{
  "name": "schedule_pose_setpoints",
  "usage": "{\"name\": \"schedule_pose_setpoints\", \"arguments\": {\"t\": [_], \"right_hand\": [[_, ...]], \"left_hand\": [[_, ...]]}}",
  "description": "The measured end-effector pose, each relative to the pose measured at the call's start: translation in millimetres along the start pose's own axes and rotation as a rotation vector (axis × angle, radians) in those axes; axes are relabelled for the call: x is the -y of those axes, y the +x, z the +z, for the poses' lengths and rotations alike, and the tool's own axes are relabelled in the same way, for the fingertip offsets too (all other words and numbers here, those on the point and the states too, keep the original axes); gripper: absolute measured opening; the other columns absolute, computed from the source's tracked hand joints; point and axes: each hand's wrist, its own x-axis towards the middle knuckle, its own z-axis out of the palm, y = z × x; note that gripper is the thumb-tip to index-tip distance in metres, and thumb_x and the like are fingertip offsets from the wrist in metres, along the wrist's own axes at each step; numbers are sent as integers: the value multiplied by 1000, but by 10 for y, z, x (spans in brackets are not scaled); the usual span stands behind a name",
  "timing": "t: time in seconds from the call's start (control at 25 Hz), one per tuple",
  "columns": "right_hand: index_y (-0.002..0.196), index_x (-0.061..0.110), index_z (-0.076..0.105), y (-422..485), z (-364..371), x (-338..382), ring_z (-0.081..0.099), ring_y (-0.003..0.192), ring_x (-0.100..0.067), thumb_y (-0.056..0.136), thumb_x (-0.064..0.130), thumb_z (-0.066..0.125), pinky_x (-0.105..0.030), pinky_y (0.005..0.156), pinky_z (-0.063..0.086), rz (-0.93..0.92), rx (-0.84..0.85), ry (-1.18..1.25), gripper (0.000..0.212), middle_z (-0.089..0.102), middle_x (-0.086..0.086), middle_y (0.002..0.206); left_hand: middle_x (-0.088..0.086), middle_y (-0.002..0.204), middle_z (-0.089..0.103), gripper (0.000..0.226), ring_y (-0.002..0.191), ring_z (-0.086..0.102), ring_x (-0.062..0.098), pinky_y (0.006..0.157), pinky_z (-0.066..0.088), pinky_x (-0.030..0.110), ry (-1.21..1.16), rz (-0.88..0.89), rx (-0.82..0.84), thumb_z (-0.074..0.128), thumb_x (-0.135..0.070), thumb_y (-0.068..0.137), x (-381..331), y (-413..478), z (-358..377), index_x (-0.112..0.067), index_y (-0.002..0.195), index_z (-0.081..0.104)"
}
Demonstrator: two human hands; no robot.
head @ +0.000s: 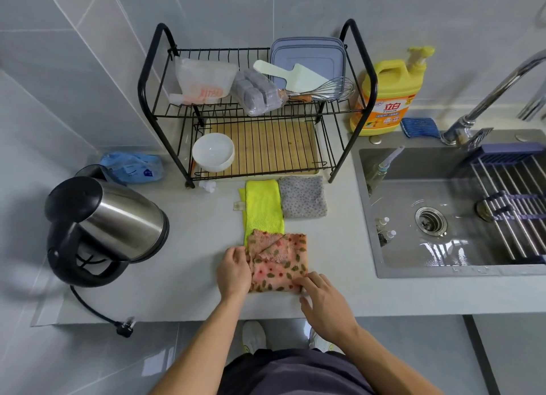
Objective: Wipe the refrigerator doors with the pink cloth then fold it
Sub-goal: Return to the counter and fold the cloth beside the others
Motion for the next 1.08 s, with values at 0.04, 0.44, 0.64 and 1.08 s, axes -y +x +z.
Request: {"name": "schedule_pose_setpoints", "arguments": {"t": [0.04,0.44,0.64,1.08], "right_hand": [[136,23,61,14,2,-3,53,122,-18,99,16,58,-30,98,50,5,-7,7,38,57,7,133],[139,23,61,108,-48,-16,51,125,-19,102,20,54,-31,101,48,14,53,-9,37,54,3,134],[135,23,64,84,-24,5,53,123,-18,101,19,56,-31,99,49,4,21,24,35,57,4,131],[122,14,60,81,-60,-68,59,105,-25,102,18,44,-32,92,46,38,69,-131,26,64,-3,119]], "left_hand": [[5,125,70,29,102,61,18,84,40,26,9,42,27,53,-30,108,-12,-22,-22,-13,128,66],[-2,105,66,9,100,63,22,82,49,33,275,477,11,70,-21,98,17,42,109,-19,103,76],[11,120,70,20,110,64,32,83,42,33,59,-27,-28,48,-18,108,-99,61,122,-12,113,66],[0,102,70,15,93,65,20,74,41,29,188,151,-15,66,-32,100,-100,29,95,-18,106,69]]}}
